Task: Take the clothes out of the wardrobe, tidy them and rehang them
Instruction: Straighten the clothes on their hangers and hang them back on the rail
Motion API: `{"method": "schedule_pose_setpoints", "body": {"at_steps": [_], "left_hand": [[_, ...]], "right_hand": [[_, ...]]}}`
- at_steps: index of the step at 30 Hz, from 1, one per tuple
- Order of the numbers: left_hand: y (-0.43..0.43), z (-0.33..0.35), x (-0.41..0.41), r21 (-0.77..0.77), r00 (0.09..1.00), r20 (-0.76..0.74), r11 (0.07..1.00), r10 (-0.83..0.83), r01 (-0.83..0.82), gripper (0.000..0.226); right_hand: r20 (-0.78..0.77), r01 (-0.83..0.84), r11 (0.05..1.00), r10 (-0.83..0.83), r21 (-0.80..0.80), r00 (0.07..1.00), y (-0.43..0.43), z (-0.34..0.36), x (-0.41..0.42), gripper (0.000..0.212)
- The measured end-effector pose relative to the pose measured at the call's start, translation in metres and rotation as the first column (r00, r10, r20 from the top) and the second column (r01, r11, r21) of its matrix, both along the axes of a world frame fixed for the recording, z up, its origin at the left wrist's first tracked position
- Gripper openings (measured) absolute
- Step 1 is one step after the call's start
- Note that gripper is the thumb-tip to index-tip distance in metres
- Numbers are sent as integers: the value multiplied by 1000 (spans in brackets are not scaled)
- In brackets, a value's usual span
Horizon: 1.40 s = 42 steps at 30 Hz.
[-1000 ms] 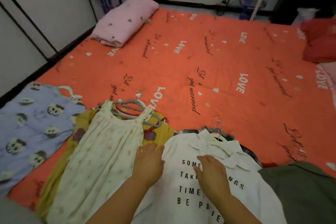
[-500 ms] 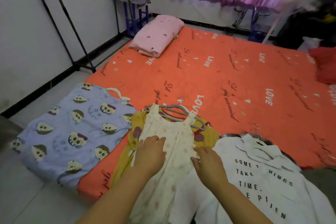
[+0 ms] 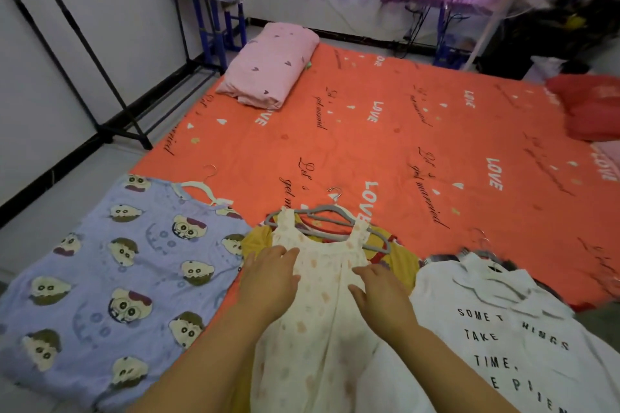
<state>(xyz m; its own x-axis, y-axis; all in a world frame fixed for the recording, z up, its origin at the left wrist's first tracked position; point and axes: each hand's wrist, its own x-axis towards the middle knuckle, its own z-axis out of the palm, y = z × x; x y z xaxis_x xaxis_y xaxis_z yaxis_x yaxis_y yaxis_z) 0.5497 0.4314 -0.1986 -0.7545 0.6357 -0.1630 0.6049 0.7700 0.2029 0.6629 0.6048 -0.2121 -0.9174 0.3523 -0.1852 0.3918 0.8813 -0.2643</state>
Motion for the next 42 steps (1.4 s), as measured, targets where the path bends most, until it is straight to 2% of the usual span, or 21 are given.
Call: {"method": "schedule_pose_setpoints", "body": {"at_steps": [13,17,20,27,33,39,42], "left_hand": [[76,-98,-137,-107,995,55,990,-83,89,49],[116,-145,-175,-63,988,94,989,-124,130,45],[149,-186,-202,23,981,167,995,-95,92,46],[204,-277,-246,85,984,146,992,-104,93,46],[226,-315,-256,105,994,60,991,-90,83,43],[218,-296,-249,262,994,66,963,-86,66,47],[203,-262,-237,295,992,43,950,-117,99,52]], "right_hand": [[118,48,997,-40,-62,992,78,-96,-131,43],[141,112,992,-103,-59,985,110,-143,-164,36],[157,170,985,-163,-36,974,130,-181,-192,33],[78,216,975,-219,48,973,164,-256,-253,38],[54,269,960,-273,73,960,176,-296,-273,52],[-146,263,964,-267,-50,953,169,-264,-256,45],[-255,208,974,-224,-89,940,158,-228,-235,51]]}}
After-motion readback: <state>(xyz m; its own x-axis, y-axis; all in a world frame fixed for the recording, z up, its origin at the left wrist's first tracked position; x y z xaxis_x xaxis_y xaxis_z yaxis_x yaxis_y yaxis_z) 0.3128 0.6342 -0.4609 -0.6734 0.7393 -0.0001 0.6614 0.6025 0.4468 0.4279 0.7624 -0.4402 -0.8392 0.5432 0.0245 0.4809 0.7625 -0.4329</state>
